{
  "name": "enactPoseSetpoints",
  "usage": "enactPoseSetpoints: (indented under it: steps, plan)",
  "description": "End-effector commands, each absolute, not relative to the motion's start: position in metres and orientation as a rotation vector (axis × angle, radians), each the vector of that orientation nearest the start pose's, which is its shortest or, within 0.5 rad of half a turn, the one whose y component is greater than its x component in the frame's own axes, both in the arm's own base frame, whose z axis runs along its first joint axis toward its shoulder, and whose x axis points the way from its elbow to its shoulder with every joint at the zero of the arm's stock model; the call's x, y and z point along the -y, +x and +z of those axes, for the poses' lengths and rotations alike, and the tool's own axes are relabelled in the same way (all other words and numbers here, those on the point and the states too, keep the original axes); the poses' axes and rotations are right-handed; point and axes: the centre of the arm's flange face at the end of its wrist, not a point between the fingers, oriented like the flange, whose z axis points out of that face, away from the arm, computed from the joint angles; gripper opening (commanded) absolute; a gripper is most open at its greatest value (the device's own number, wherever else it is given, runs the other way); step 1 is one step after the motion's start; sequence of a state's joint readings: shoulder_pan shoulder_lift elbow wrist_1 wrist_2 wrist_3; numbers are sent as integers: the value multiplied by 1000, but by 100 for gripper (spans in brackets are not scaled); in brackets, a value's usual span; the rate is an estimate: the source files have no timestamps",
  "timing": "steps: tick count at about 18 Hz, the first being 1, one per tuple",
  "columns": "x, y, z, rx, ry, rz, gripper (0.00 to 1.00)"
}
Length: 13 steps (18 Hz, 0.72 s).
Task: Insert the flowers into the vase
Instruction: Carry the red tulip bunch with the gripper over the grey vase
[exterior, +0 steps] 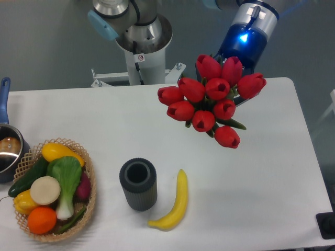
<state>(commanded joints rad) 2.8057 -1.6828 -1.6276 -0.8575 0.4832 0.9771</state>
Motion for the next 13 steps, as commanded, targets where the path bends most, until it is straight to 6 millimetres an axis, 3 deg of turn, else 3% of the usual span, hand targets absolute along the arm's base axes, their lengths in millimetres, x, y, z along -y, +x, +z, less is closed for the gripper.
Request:
enactPoseSetpoints:
  steps: [9, 11, 13]
  plan:
    - [-407, -433, 533, -120, -1971, -55, 22]
    - [-423, -421, 538, -161, -1966, -65, 22]
    - [-438, -417, 530, -182, -1968, -96, 21]
